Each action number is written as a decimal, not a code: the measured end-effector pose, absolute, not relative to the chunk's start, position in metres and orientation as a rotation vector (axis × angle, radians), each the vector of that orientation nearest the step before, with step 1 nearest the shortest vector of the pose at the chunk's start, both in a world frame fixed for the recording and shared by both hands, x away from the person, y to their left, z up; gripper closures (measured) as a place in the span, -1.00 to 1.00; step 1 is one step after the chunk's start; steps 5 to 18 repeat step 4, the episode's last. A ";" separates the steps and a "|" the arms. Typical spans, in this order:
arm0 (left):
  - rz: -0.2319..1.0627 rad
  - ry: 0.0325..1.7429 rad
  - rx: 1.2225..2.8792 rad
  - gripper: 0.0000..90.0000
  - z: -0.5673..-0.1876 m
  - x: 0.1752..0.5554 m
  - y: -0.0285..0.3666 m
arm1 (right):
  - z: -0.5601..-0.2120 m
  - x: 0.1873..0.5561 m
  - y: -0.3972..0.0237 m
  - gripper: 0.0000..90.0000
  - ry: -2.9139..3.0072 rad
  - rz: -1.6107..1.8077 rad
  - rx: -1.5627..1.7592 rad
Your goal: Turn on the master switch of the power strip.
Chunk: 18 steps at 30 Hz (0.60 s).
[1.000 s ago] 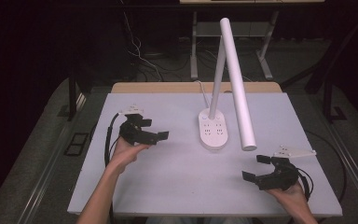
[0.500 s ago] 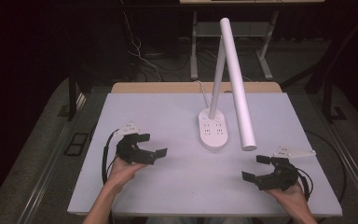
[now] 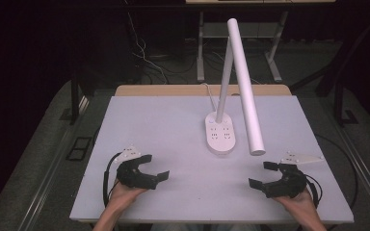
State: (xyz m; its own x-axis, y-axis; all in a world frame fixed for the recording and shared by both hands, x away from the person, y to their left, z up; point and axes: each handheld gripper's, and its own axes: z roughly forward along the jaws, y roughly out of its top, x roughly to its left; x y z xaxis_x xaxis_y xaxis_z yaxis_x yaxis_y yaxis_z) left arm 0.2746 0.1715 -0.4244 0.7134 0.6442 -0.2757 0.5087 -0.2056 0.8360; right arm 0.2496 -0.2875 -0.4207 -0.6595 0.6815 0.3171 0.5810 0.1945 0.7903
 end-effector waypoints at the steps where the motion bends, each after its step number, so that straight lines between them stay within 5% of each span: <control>1: 0.161 0.891 1.868 -0.99 -0.425 0.274 0.172 | -0.421 0.249 -0.287 -0.99 2.347 1.476 1.243; 18: 0.158 0.888 1.861 -0.99 -0.426 0.272 0.172 | -0.421 0.249 -0.286 -0.99 2.352 1.476 1.243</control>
